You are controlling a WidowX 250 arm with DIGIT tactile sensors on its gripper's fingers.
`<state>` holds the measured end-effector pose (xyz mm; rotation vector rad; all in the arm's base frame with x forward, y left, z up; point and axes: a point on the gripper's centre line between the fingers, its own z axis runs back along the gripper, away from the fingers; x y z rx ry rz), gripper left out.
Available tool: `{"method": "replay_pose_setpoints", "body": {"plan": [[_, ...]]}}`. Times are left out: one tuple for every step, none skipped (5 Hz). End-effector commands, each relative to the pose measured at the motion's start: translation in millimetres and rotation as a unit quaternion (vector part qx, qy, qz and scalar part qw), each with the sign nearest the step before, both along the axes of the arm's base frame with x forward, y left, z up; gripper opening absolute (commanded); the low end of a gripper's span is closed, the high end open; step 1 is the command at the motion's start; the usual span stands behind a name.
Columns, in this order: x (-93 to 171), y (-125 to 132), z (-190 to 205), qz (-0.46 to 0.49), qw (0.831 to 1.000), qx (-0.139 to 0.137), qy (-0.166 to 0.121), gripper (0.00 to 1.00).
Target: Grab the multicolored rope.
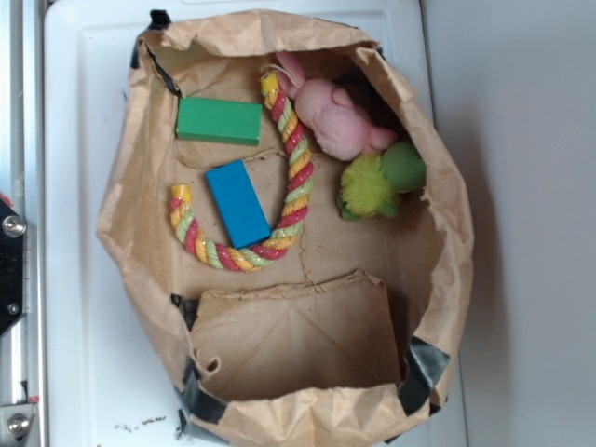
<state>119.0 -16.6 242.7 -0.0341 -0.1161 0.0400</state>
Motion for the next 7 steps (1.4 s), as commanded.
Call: {"method": "replay_pose_setpoints", "body": {"plan": [[0.0,0.0,0.0,0.0,1.0,0.0,0.0,1.0],[50.0,-0.9,1.0,0.039,0.999,-0.024,-0.011,1.0],[89.1,1.4,-7.1,0.066,0.997,-0.03,-0.023,1.0],[112.2,5.6,-25.9,0.107,0.991,-0.054,-0.053,1.0],[130.0,13.1,-44.5,0.163,0.98,-0.081,-0.078,1.0],[144.5,18.0,-60.9,0.176,0.978,-0.071,-0.084,1.0],[154.9,24.5,-74.1,0.191,0.977,-0.067,-0.074,1.0]]}}
